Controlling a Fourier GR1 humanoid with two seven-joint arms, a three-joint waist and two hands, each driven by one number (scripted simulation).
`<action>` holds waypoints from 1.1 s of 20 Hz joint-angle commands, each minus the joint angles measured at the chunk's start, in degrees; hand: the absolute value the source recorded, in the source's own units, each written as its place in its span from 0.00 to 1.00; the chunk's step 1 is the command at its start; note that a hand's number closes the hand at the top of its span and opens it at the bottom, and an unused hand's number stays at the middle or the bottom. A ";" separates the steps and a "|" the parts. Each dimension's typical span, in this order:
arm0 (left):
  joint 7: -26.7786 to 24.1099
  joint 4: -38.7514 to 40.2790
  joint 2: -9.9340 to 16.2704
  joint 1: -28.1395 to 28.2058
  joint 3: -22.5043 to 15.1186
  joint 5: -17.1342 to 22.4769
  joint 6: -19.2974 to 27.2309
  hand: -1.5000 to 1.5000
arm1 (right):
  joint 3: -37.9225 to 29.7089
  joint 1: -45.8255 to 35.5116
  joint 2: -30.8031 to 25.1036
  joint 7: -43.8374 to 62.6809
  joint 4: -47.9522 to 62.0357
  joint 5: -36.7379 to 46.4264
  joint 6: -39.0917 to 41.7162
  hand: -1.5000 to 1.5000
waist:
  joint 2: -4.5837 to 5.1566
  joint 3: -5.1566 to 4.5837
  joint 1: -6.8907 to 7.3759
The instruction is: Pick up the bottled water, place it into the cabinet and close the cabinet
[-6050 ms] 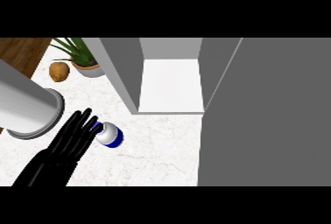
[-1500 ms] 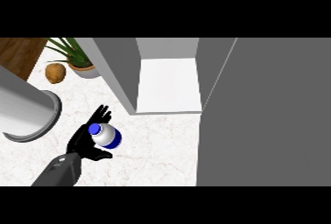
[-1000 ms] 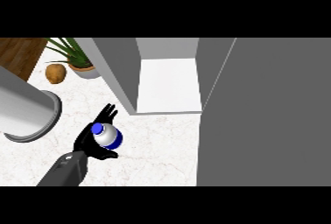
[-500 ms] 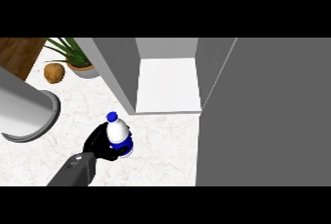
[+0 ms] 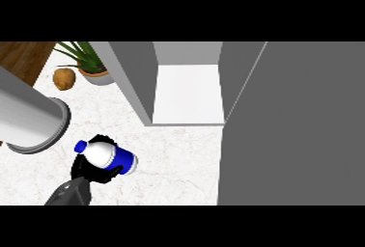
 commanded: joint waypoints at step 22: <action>18.83 -36.46 -8.51 13.01 -4.65 11.83 5.02 1.00 | 0.26 -1.49 -0.73 -0.05 1.84 -0.90 -0.42 0.00 | -0.34 0.11 0.80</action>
